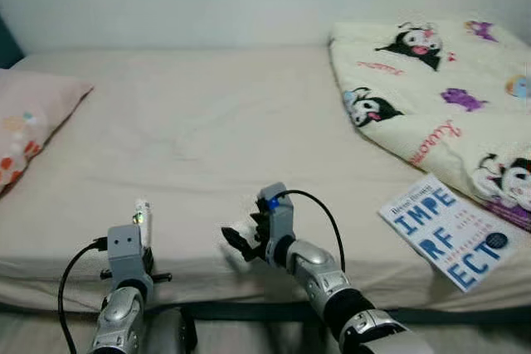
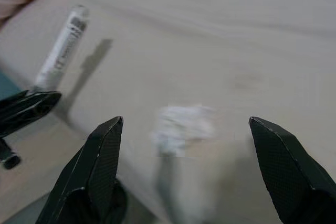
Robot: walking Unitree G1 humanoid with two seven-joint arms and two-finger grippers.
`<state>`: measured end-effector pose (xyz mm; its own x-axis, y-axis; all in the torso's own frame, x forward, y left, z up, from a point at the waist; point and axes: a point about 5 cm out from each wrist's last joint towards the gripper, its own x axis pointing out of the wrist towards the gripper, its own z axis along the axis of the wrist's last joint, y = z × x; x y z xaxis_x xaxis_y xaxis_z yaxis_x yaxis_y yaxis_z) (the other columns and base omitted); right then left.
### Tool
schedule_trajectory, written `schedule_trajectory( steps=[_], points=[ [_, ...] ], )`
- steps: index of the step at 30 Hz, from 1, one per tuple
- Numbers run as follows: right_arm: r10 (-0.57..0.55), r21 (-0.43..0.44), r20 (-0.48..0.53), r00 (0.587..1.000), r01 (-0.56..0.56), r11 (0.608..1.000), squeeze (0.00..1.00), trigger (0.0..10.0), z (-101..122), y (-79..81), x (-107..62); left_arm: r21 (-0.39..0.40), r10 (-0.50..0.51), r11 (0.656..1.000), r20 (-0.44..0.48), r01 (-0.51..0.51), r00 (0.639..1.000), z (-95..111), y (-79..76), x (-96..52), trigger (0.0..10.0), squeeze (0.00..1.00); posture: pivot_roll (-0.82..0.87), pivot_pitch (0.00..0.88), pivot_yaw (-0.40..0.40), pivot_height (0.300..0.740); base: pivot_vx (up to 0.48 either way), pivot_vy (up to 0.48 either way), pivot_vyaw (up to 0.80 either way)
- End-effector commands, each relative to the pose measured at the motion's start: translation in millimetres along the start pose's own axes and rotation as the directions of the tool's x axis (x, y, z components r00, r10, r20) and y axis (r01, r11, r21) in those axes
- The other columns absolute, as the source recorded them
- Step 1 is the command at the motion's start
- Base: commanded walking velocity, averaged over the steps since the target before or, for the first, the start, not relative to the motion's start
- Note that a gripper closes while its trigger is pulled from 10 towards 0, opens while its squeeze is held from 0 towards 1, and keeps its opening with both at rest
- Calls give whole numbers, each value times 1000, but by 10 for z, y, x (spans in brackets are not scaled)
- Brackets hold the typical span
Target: Clean up the room
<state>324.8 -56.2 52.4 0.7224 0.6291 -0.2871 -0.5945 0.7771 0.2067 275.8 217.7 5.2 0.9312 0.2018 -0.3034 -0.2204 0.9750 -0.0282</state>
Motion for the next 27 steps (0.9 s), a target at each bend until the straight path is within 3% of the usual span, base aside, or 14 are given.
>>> schedule_trajectory(
  steps=[1,8,15,17,23,24,27],
  points=[
    [-15,-6,-42,999,14,1000,0,10000,-72,13,2,5,-3,1000,-27,4,1000,-67,-4,-30,10000,0,-102,148,24,475,0,0,0],
    [-33,21,-12,999,33,999,0,10000,-45,-42,-17,15,-11,1000,-20,11,1000,-98,-12,-77,10000,0,-79,181,26,475,0,0,0],
    [61,52,47,997,-64,997,0,10000,38,26,12,47,23,999,9,-24,1000,-97,64,-134,10000,0,-51,218,27,475,0,0,0],
    [104,41,58,993,-106,994,0,10000,91,84,49,58,74,995,29,-75,997,-87,171,-180,10000,0,-31,243,24,475,0,0,0],
    [84,-25,13,996,-84,996,0,10000,108,108,91,63,102,992,41,-105,994,-97,258,-256,10000,0,-3,281,20,475,0,0,0],
    [71,-78,-1,997,-71,994,0,10000,139,135,124,65,113,991,57,-117,992,-103,309,-355,10000,0,30,314,16,475,0,0,0],
    [67,-98,1,998,-66,993,0,10000,167,144,139,66,116,991,62,-120,991,-100,322,-396,10000,0,35,318,14,475,0,0,0]
  ],
)
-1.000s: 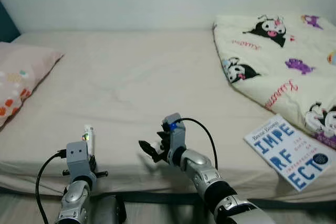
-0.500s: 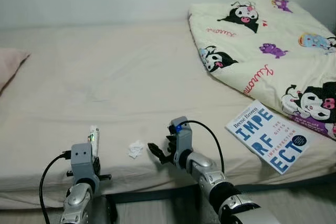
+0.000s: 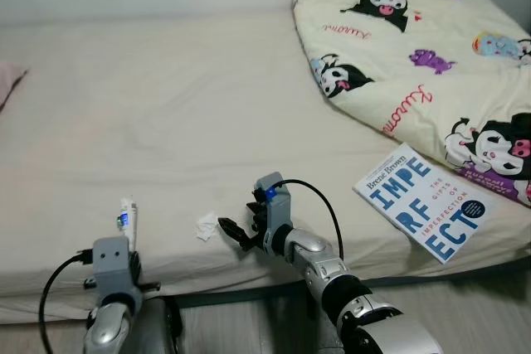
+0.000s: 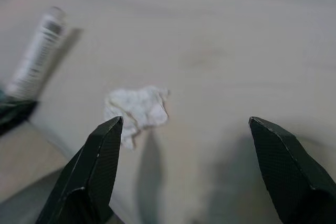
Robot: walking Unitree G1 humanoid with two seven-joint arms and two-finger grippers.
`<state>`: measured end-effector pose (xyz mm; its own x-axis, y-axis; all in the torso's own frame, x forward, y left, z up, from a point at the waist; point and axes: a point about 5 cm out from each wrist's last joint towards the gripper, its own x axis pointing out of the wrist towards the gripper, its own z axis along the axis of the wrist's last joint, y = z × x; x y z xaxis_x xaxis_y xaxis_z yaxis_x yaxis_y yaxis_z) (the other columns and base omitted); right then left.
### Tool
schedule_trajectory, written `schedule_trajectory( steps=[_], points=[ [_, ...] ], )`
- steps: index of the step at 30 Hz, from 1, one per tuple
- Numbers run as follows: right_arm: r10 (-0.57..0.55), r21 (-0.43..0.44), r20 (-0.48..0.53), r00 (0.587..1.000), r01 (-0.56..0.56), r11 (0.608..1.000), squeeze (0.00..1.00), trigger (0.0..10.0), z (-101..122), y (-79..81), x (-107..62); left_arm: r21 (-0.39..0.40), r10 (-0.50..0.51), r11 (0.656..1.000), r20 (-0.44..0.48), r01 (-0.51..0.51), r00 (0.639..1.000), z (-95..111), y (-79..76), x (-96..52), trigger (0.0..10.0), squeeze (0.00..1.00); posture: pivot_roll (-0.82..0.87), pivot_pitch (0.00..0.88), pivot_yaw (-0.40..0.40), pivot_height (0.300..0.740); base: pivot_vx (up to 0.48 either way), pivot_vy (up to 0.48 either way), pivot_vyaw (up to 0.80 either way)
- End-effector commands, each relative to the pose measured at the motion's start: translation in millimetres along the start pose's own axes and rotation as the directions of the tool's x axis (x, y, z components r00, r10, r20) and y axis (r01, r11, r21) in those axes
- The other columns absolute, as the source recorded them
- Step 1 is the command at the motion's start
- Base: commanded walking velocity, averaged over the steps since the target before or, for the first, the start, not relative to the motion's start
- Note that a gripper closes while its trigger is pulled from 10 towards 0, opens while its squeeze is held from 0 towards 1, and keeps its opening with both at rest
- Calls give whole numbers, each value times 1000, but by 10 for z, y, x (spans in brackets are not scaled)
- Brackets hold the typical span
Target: Clean up the room
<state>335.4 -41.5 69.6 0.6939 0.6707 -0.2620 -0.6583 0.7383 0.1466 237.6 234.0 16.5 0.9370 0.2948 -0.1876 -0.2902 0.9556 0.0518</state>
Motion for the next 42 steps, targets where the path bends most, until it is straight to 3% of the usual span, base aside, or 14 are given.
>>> schedule_trajectory(
  steps=[1,8,11,16,17,20,22,25,29,36,37,41,42],
  points=[
    [19,-32,-3,1000,-19,999,0,10000,12,71,42,17,27,1000,-53,-27,998,-99,92,-92,10000,0,58,339,12,475,0,0,0],
    [70,-71,34,997,-68,995,0,10000,205,149,130,30,37,999,-37,-36,999,-38,132,-277,10000,0,106,386,7,475,0,0,0],
    [116,-88,74,991,-109,990,0,10000,386,230,202,39,42,998,-34,-41,999,-9,152,-365,10000,0,120,411,4,475,0,0,0],
    [140,-104,80,987,-131,986,0,10000,464,291,243,41,41,998,-38,-40,998,-5,155,-411,10000,0,125,417,2,475,0,0,0],
    [156,-149,45,987,-148,978,0,0,442,347,266,43,41,998,-45,-39,998,-3,154,-440,10000,0,129,423,-1,475,0,0,0],
    [173,-239,-26,985,-174,955,0,0,361,427,288,45,39,998,-54,-37,998,2,148,-469,10000,0,131,426,0,475,0,0,0],
    [173,-239,-26,985,-174,955,0,0,361,427,288,45,39,998,-54,-37,998,2,148,-469,10000,0,131,426,0,475,0,0,0],
    [159,-379,-126,979,-195,904,0,0,210,495,292,44,36,998,-70,-33,997,21,126,-497,10000,0,130,425,-2,475,0,0,0],
    [134,-419,-130,982,-177,891,0,0,209,473,290,41,37,999,-77,-34,996,37,113,-506,10000,0,130,421,-4,475,0,0,0],
    [102,-405,-79,992,-126,906,0,0,328,347,270,33,37,999,-75,-35,997,70,84,-456,10000,0,117,383,-13,475,0,0,0],
    [93,-362,-35,995,-99,927,0,0,400,302,263,25,37,999,-66,-36,997,92,74,-414,10000,0,108,368,-16,475,0,0,0],
    [85,-329,-4,996,-82,941,0,0,448,270,257,19,37,999,-61,-36,997,105,64,-381,10000,0,104,363,-17,475,0,0,0],
    [51,-255,64,997,-33,966,0,0,557,180,236,6,34,999,-48,-34,998,146,34,-300,10000,0,80,322,-19,475,0,0,0]
  ],
)
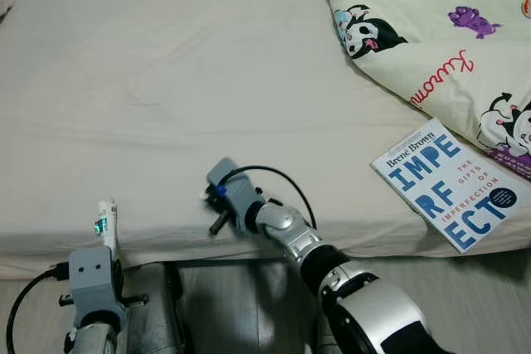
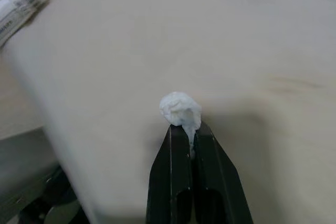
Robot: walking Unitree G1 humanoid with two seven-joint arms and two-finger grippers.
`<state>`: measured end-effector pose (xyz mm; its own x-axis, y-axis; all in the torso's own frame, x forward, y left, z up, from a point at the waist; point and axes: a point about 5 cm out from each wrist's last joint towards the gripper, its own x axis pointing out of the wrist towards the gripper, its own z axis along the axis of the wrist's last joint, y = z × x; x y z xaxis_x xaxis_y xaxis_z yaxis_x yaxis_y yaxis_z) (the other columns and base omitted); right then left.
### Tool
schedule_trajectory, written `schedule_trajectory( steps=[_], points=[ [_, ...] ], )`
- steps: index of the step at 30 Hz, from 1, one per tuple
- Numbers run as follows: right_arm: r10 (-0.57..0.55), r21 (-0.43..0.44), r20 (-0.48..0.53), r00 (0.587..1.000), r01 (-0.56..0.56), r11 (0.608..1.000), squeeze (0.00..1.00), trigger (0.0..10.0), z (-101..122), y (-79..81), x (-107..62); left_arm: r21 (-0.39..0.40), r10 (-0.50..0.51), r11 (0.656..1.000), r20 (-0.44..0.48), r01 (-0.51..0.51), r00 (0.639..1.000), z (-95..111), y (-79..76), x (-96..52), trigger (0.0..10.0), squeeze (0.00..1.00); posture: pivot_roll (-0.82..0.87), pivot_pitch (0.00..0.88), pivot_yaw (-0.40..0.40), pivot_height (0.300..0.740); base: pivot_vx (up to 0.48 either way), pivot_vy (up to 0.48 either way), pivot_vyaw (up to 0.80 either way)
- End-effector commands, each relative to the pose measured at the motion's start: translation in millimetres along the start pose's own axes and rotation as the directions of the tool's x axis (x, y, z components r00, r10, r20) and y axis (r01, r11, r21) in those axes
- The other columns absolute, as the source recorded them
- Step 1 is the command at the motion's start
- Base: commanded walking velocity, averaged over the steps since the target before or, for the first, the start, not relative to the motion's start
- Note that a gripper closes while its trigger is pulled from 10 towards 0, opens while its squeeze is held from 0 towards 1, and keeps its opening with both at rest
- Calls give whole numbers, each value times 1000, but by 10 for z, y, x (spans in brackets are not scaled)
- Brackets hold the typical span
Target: Clean up the room
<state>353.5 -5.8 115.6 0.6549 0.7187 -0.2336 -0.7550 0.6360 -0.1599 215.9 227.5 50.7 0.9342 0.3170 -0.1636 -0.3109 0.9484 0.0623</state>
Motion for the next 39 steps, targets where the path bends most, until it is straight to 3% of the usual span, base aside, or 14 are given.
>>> schedule_trajectory(
  steps=[1,2,3,4,6,7,12,18,21,28,33,34,35,39],
  points=[
    [-102,208,118,988,76,975,0,0,130,-213,-61,-18,4,1000,-44,-5,999,-57,-31,119,10000,0,48,280,-13,475,0,0,0],
    [-102,208,118,988,76,975,0,0,130,-213,-61,-18,4,1000,-44,-5,999,-57,-31,119,10000,0,48,280,-13,475,0,0,0],
    [-154,294,170,973,99,951,0,0,193,-328,-105,-30,0,1000,-24,-1,1000,10,-63,210,10000,0,48,280,-13,475,0,0,0],
    [-154,294,170,973,99,951,0,0,193,-328,-105,-30,0,1000,-24,-1,1000,10,-63,210,10000,0,48,280,-13,475,0,0,0],
    [-226,409,298,927,89,908,0,0,285,-570,-273,-59,-4,998,36,7,999,248,-100,448,10000,0,-1,216,3,475,0,0,0],
    [-270,424,335,903,112,899,0,0,242,-707,-422,-83,-11,996,87,18,996,464,-122,627,10000,0,-25,183,16,485,0,0,0],
    [-314,422,307,898,167,891,0,0,79,-772,-549,-106,-29,993,124,42,992,631,-167,782,10000,0,-44,153,29,500,0,0,0],
    [-358,448,237,903,225,865,0,0,-284,-765,-740,-119,-71,989,152,89,986,774,-295,947,10000,0,-88,86,57,519,0,0,0],
    [-369,448,206,906,248,859,0,0,-388,-757,-796,-131,-87,986,134,105,987,739,-356,976,10000,0,-97,69,61,529,0,0,0],
    [-381,407,145,913,296,864,0,0,-509,-778,-892,-132,-165,977,12,165,986,400,-571,939,10000,0,-138,31,68,564,0,0,0],
    [-388,395,128,913,312,864,0,0,-538,-789,-922,-136,-181,976,-73,170,981,173,-589,890,10000,0,-140,21,68,578,0,0,0],
    [-395,380,83,915,337,861,0,0,-629,-777,-949,-125,-177,979,-154,158,972,-34,-551,824,10000,0,-143,18,67,588,0,0,0],
    [-396,376,65,916,345,860,0,0,-666,-770,-959,-118,-172,981,-183,152,968,-107,-533,797,10000,0,-143,18,67,593,0,0,0],
    [-399,374,46,916,355,857,0,0,-704,-763,-969,-115,-172,982,-216,150,961,-174,-521,774,10000,0,-144,16,65,598,-85,0,0]
  ],
)
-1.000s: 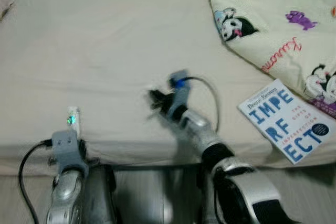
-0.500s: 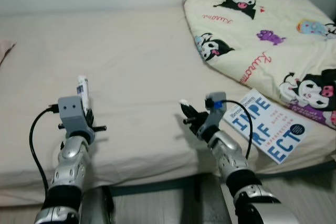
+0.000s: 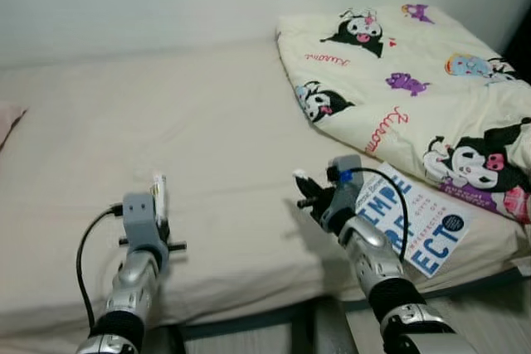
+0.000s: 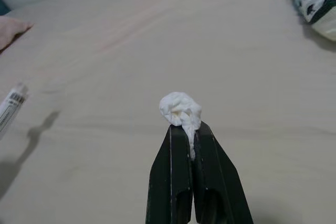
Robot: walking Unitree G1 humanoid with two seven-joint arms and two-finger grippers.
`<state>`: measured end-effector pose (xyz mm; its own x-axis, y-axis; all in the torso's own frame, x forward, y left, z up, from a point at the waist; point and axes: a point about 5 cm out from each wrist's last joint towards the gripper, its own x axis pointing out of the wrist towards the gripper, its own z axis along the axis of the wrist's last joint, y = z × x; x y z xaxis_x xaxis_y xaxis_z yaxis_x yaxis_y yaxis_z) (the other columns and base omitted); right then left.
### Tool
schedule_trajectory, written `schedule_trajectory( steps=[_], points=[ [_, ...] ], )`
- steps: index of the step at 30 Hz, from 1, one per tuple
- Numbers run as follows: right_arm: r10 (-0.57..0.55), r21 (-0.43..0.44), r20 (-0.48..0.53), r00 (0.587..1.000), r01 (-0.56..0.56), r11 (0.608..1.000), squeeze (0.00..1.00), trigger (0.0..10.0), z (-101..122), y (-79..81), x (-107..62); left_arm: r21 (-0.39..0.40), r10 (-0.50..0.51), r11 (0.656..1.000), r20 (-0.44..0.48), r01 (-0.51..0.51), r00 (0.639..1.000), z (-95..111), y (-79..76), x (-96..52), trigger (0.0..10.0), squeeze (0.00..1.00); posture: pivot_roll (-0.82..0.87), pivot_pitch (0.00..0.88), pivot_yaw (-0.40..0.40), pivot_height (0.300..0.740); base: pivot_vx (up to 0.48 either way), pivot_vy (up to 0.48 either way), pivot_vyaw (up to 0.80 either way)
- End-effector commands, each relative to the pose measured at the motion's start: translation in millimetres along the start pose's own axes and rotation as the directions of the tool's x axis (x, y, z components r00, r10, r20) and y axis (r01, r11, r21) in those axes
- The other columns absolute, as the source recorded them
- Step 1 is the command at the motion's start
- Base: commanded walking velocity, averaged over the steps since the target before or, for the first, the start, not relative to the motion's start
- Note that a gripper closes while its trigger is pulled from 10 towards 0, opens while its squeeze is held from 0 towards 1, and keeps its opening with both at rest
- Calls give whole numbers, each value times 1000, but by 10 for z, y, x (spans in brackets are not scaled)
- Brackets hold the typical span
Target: Clean up the room
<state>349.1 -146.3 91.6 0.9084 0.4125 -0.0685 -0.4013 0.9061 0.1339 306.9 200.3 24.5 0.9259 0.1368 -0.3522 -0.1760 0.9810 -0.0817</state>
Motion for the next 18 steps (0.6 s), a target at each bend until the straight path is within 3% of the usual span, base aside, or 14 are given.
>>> schedule_trajectory(
  steps=[1,4,6,11,13,18],
  points=[
    [-3,6,-52,999,3,1000,0,0,-137,22,-42,5,19,1000,-58,-19,998,-156,71,-49,10000,0,-141,13,62,603,-480,0,0],
    [-3,6,-52,999,3,1000,0,0,-137,22,-42,5,19,1000,-58,-19,998,-156,71,-49,10000,0,-141,13,62,603,-480,0,0],
    [-7,7,-64,998,7,1000,0,0,-172,19,-62,1,21,1000,-78,-21,997,-222,97,-72,10000,0,-140,13,62,608,0,0,0],
    [-26,5,-111,994,27,1000,0,0,-291,2,-119,47,60,998,-202,-51,978,-610,248,-252,10000,0,-145,3,62,628,0,0,0],
    [-29,5,-116,993,30,1000,0,0,-304,-2,-125,53,69,997,-224,-59,972,-666,271,-282,10000,0,-145,3,62,632,0,0,0],
    [-46,8,-156,987,47,999,0,0,-399,-27,-176,68,124,992,-348,-108,929,-973,396,-471,10000,0,-143,0,55,652,0,0,0]
  ],
)
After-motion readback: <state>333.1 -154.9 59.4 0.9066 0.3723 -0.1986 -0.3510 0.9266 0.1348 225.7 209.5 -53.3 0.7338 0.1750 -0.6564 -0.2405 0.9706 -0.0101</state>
